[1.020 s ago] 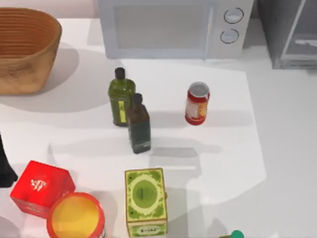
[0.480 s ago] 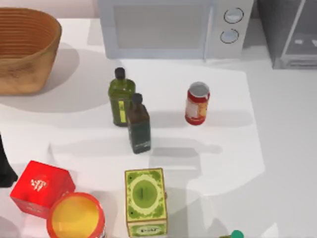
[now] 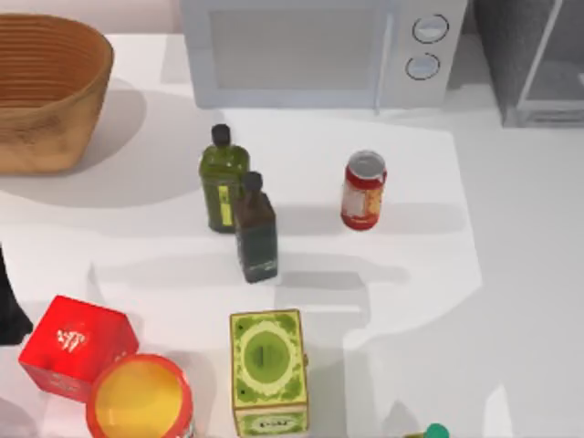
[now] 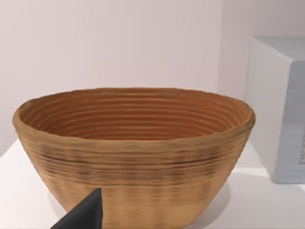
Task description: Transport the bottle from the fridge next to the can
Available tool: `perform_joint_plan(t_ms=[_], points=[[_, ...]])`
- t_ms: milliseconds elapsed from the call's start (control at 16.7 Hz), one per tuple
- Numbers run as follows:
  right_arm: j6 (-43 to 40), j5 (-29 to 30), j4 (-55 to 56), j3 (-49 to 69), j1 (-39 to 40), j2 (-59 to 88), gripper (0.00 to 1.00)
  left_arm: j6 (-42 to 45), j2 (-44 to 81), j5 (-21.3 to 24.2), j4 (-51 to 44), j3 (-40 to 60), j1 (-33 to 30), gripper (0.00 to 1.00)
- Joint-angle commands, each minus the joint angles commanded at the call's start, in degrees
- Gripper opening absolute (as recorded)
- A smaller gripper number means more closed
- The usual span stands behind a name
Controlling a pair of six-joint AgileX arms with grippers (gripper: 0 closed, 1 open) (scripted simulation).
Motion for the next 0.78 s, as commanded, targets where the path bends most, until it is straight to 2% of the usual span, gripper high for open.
perform_joint_plan(t_ms=[120, 780], points=[[0.0, 0.0, 0.0, 0.0, 0.0, 0.0, 1.0, 0.0, 0.0, 0.0, 0.0, 0.0, 0.0, 1.0], [0.0, 0.0, 0.0, 0.0, 0.0, 0.0, 0.17, 0.0, 0.0, 0.0, 0.0, 0.0, 0.0, 1.0]])
